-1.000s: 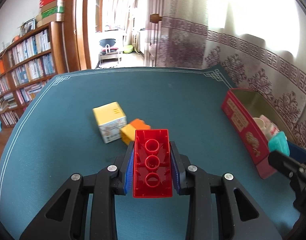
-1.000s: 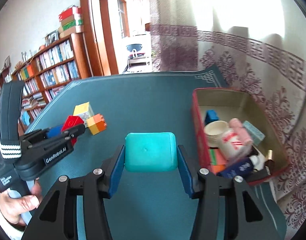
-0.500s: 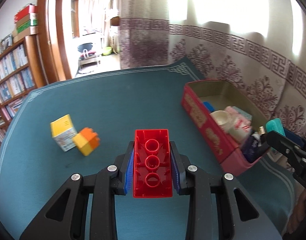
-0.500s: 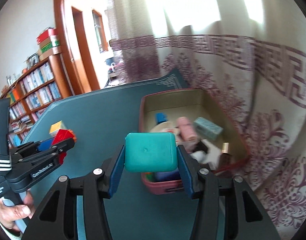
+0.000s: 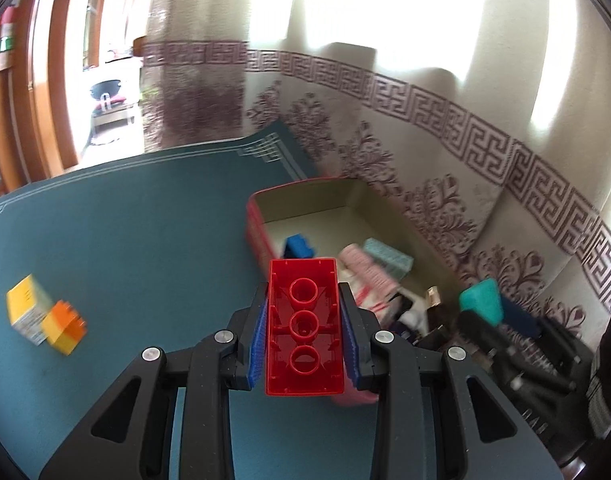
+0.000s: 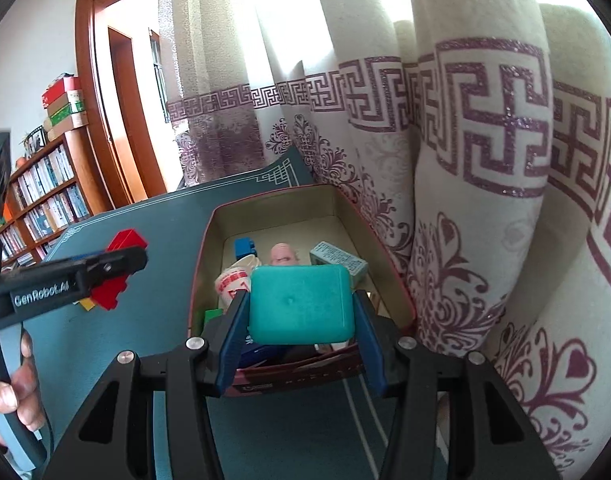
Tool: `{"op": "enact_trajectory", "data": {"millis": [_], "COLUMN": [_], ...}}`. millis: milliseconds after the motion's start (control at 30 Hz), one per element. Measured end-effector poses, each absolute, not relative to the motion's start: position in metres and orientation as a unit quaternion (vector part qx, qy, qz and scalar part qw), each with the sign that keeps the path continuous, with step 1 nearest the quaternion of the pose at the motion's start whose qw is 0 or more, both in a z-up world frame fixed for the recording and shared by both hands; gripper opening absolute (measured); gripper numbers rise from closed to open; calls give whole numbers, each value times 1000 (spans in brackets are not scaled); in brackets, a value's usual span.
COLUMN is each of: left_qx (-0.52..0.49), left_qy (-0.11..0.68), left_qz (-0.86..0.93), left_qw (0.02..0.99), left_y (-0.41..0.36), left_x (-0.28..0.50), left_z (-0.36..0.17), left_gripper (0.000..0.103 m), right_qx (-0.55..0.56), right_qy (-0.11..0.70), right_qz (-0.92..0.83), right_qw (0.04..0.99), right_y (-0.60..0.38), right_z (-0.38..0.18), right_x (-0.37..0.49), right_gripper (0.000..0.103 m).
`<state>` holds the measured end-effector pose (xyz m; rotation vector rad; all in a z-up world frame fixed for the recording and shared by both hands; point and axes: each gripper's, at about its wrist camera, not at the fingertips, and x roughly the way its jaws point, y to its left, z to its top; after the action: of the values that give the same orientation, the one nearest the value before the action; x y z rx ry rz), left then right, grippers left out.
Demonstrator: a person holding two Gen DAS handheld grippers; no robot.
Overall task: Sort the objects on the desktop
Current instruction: 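Carry the red brick and teal floss box into the red box and release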
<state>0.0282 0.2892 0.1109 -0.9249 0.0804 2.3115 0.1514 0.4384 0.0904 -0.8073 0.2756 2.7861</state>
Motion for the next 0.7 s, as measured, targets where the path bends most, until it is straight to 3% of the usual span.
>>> {"op": "enact_trajectory", "data": {"millis": [467,600,633,700], "left_qx": [-361,-380,-379,-378], "left_qy": [31,6,1,-8], "left_qz": [857,845,846,848], "left_qw": [367,376,375,372], "left_y": [351,352,350,344], "left_x": [3,-7,-7,-8], "left_z": [110,105,105,105], "left_gripper": [35,64,65,65], "right_qx": [-268,-278,-278,-273], "right_qy": [90,90,91,94], "right_qz": [951,948,947,947], "right_qw": [125,129,132,140], "right_y": [451,454,455,456], "right_z": [90,85,83,82], "right_x": [138,128,127,129], "right_gripper": [55,56,59,73]}}
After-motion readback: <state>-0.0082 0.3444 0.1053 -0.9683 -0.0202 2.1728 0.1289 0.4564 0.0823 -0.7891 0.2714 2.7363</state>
